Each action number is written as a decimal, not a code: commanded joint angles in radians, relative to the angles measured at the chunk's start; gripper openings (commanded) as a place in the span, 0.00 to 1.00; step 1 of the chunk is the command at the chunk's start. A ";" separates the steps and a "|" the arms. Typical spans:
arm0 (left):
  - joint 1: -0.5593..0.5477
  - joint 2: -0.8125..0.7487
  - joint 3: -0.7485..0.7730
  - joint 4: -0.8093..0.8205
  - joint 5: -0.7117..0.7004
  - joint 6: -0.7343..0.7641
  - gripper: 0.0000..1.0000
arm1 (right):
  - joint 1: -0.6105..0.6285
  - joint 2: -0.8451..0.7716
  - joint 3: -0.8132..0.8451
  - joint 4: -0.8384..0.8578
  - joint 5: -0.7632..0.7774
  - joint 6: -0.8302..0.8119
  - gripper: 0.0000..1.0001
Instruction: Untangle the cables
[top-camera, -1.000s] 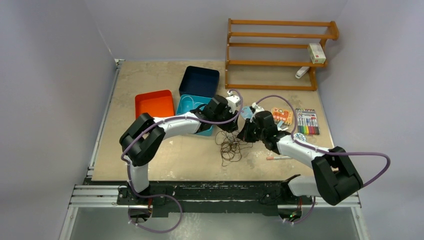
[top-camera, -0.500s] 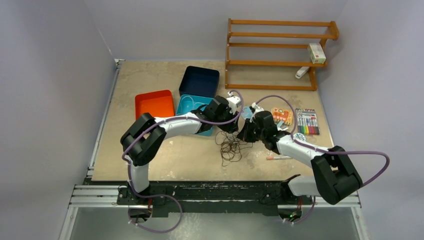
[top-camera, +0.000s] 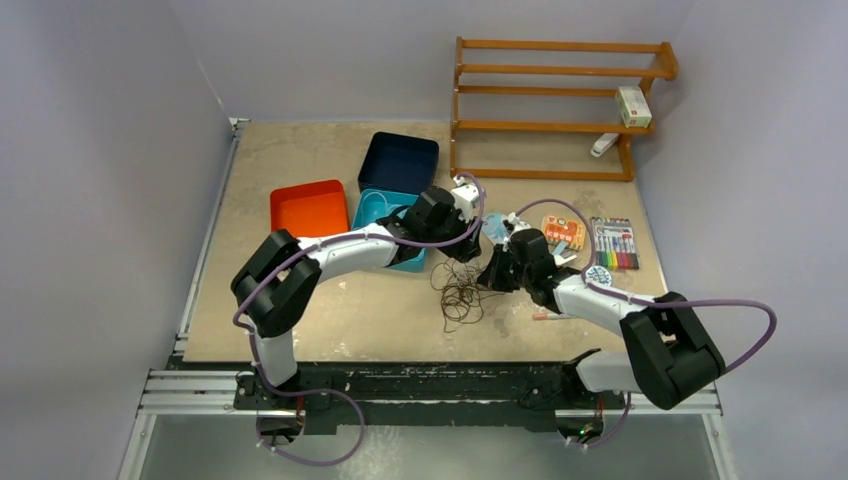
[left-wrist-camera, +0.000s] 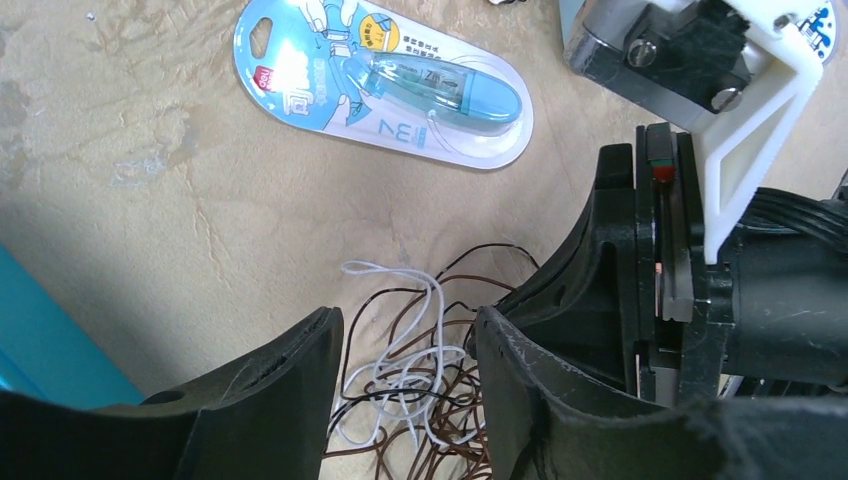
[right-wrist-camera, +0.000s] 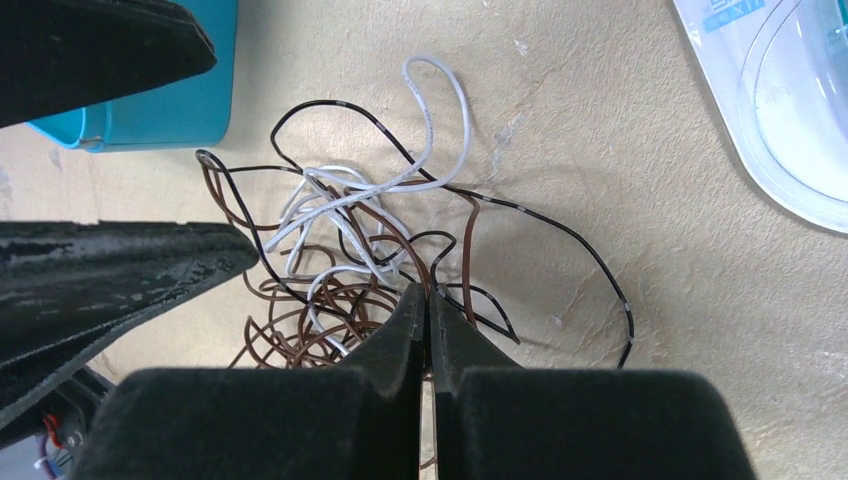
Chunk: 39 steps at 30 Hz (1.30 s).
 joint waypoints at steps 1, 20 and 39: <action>-0.006 -0.021 0.015 0.039 0.044 -0.002 0.51 | -0.001 -0.017 -0.007 0.039 0.014 0.029 0.00; -0.026 0.061 0.049 -0.019 0.062 0.037 0.42 | -0.001 -0.011 -0.003 0.050 0.003 0.026 0.00; -0.027 -0.068 0.067 -0.038 -0.047 0.036 0.00 | -0.001 -0.072 -0.022 0.091 0.018 0.024 0.00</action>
